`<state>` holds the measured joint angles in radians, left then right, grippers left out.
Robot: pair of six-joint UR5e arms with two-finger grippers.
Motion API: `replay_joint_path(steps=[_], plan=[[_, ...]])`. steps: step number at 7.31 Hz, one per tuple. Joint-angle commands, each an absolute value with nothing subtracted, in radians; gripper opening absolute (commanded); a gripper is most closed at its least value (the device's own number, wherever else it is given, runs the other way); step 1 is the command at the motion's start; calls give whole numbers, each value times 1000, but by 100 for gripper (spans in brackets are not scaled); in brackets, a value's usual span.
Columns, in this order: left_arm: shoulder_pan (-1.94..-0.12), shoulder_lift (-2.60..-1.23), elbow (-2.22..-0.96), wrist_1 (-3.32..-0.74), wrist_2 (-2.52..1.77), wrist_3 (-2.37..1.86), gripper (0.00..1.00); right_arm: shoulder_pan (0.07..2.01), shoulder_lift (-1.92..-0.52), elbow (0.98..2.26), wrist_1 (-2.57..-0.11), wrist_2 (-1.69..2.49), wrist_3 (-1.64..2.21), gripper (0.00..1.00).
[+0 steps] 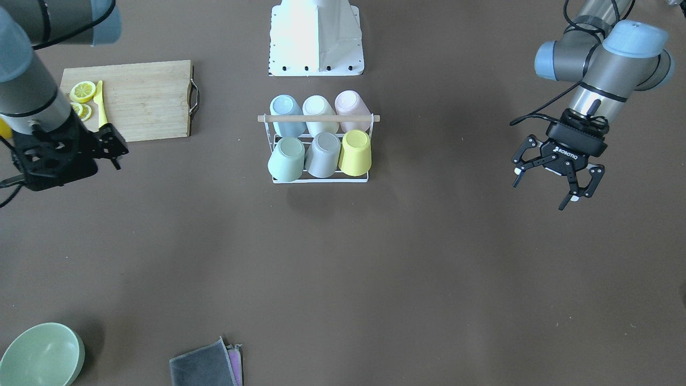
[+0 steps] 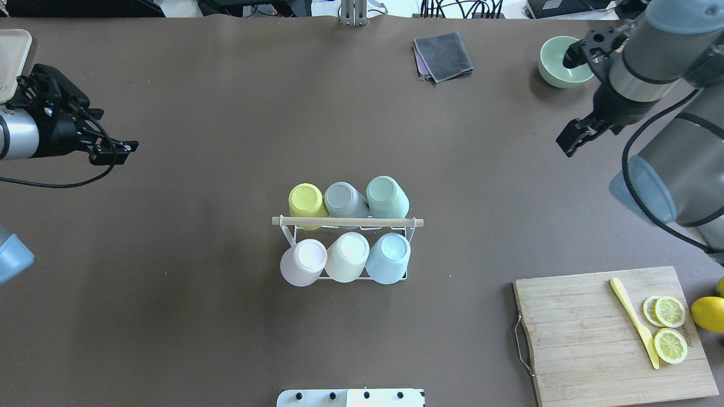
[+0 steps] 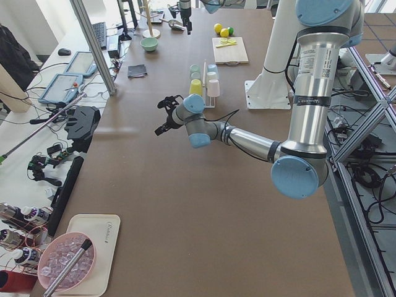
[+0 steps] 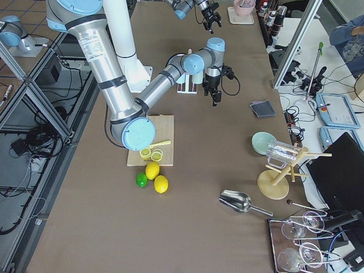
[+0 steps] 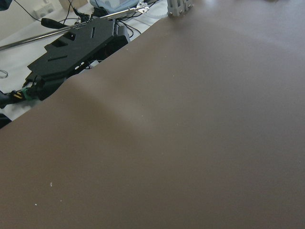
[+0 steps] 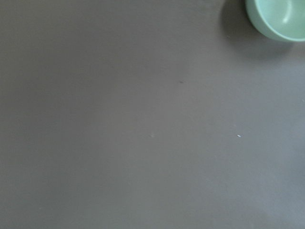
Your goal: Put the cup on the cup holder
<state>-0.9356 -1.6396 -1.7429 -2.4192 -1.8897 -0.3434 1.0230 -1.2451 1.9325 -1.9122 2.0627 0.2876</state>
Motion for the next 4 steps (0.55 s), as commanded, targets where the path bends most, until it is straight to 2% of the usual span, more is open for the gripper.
replay_joint_path(steps=[1,4], plan=[[-1006,-1629,-1789,-2121,-2021,-339,98,1167,-1386,1924,-1933,2060,262,100],[-1222,-1605,-1793,-1642,-2214,-334,98,1270,-1566,1872,-1921,2094,21,100]])
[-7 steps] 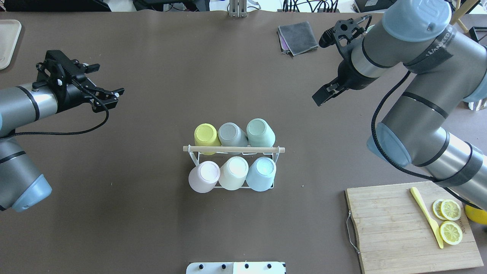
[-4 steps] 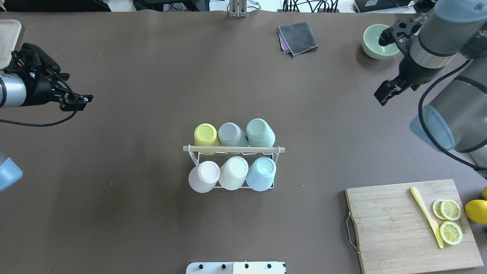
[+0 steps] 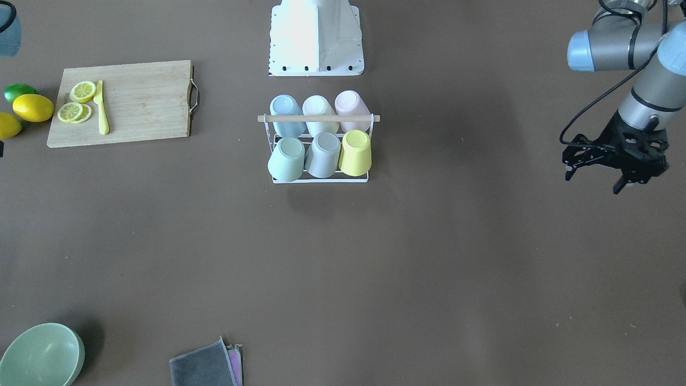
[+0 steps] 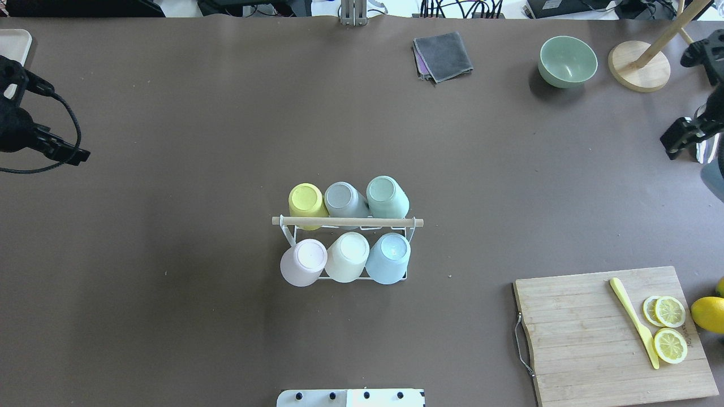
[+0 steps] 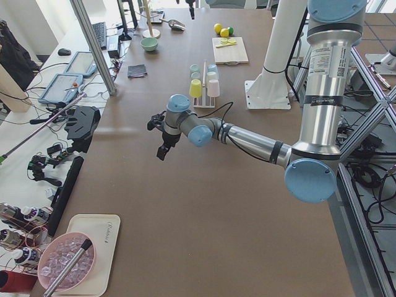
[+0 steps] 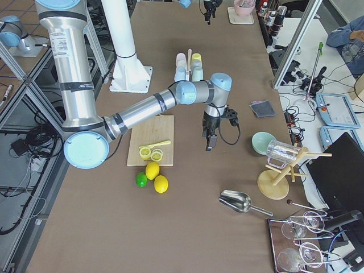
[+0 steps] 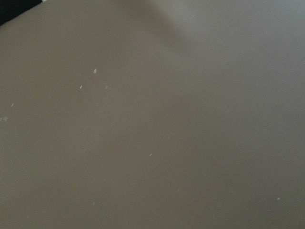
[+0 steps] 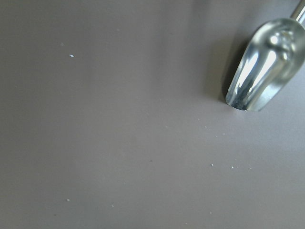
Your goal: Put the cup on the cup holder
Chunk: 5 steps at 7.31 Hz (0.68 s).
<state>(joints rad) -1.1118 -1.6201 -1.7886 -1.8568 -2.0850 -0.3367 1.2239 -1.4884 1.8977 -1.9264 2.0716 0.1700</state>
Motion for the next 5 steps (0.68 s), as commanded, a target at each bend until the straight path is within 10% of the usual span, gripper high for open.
replay_joint_path(steps=[1,5], plan=[[-1306,-1609,-1770,-1509,-2308,-333,98,1326,-1581,1827,-1921,2130,-26,100],[-1584,-1605,-1523,-1374,-2302,97,98,1492,-1687,1640,-1656,2204,-107,100]])
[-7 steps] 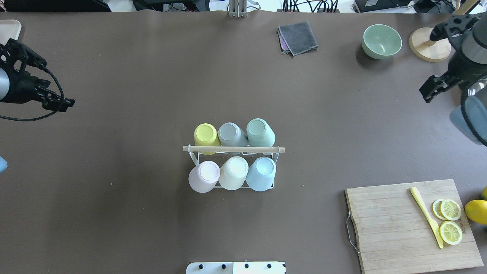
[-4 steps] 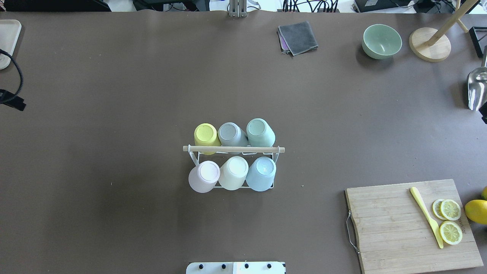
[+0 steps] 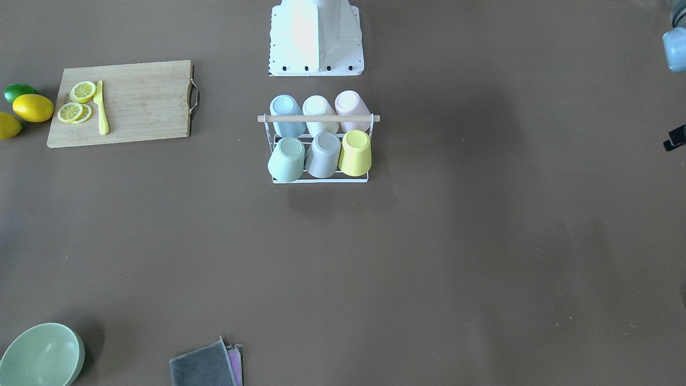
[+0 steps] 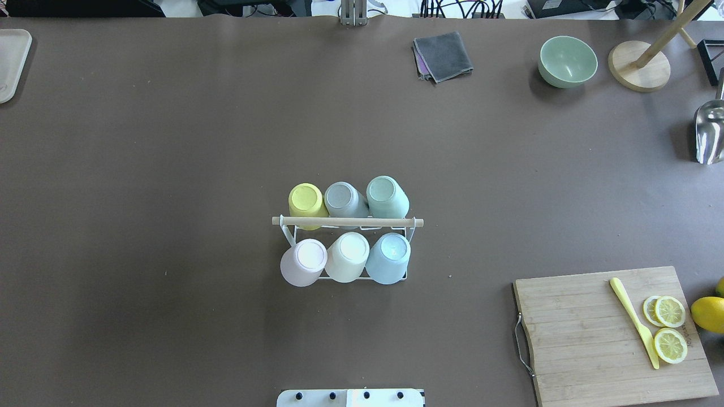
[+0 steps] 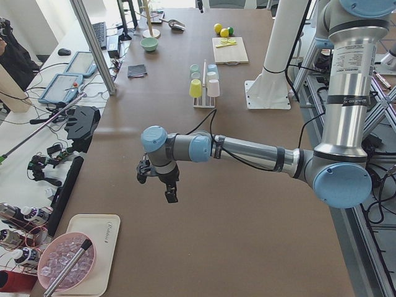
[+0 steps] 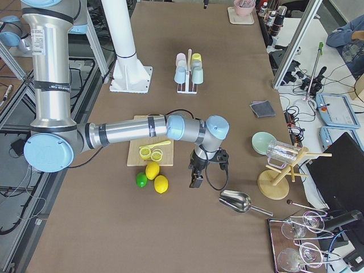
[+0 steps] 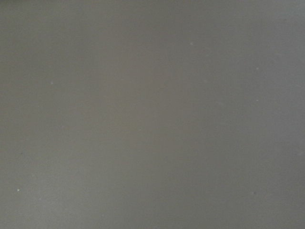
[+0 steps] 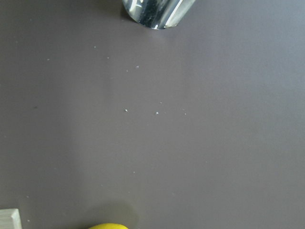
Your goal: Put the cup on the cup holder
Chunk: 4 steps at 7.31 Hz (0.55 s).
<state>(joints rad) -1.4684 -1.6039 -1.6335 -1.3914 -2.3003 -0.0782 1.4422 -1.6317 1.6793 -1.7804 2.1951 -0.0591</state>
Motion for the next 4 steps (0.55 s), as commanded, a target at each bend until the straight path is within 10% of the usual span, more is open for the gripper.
replay_joint_path(steps=[1,4], plan=[[-1694,-1598,-1490,-1381,-2312,141,98,1540,-1718,1647,-1642,2264,-118,100],[-1776,-1525,-1622,-1371,-2312,129,98,1601,-1706,1718,-1640,2312,-126,100]])
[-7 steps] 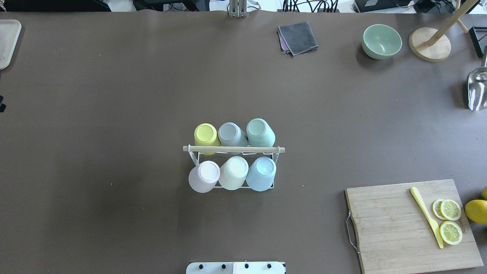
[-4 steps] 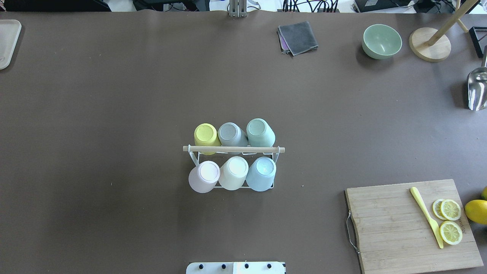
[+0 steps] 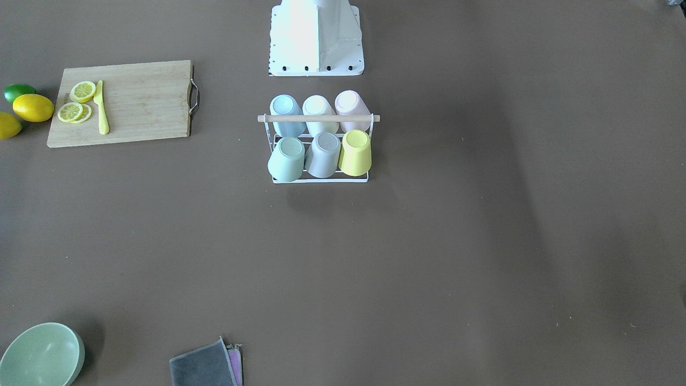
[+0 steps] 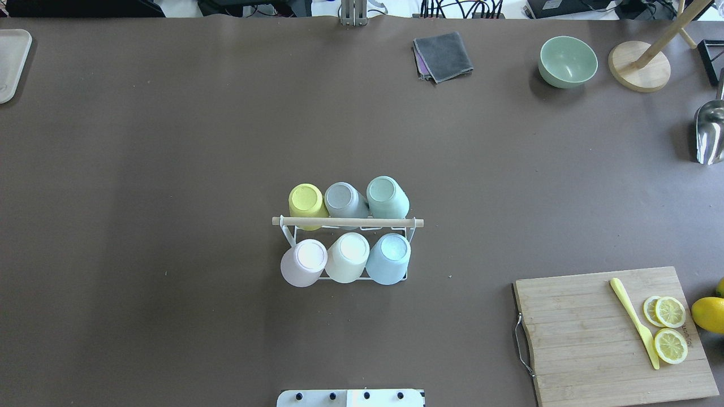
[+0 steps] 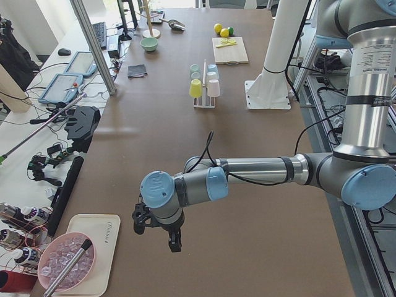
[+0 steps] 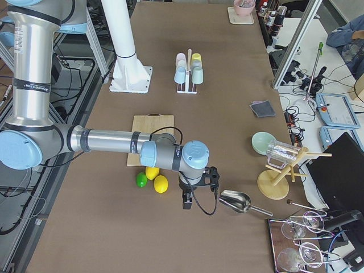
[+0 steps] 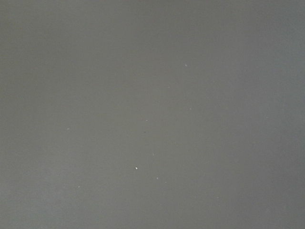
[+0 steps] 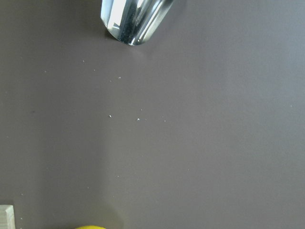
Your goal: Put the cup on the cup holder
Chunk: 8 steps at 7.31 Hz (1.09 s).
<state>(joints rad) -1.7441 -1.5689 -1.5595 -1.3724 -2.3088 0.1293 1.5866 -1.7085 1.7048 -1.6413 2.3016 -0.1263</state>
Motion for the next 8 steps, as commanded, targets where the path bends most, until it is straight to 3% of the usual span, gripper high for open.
replay_joint_path(steps=[1,8], plan=[[-1781,-1453,-1664,-1384,-2315,129,98,1615,-1707,1718,-1638,2307,-124,100],[-1667,-1503,-1670,-1426,-2306,-75,98,1626,-1707,1718,-1638,2290,-120,100]])
